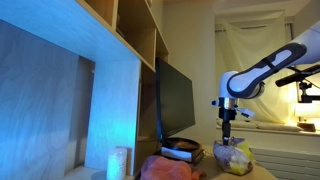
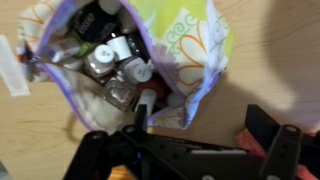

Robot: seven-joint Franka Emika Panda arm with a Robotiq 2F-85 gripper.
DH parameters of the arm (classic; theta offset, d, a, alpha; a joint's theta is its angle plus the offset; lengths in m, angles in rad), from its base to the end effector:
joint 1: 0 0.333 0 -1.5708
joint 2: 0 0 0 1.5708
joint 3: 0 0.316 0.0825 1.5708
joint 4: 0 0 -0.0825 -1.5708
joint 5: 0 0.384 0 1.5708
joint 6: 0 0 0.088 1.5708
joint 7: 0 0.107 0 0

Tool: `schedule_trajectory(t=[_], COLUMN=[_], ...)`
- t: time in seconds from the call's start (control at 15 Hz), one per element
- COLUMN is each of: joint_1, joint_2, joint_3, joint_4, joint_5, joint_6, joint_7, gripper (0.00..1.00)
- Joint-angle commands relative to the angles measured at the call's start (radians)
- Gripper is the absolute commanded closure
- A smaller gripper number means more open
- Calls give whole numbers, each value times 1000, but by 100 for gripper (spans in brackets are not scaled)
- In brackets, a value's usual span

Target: Slide the bag to the right, move the two nail polish bottles on the table to the right, pull the peach towel forward and put the two nail polish bottles on the towel

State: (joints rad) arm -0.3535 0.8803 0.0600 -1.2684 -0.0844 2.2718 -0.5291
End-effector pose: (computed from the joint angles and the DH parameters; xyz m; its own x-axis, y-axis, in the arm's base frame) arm 0.7266 -0.2344 0.2354 0.9606 0.2611 0.0948 0.2537 -0.9637 0.0838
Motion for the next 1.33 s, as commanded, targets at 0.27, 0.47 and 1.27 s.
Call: schedule_trajectory(t=[0.27,0.47,1.27], joint_1=[124,173,304], joint_2=[-62,-51,-89], joint_3=[-6,-13,-7], joint_4=[-111,-93,-199], joint_5=[-56,-89,-287], joint_6=[-84,-155,-128], joint_7=[-152,-184,-418], gripper=[0,0,0])
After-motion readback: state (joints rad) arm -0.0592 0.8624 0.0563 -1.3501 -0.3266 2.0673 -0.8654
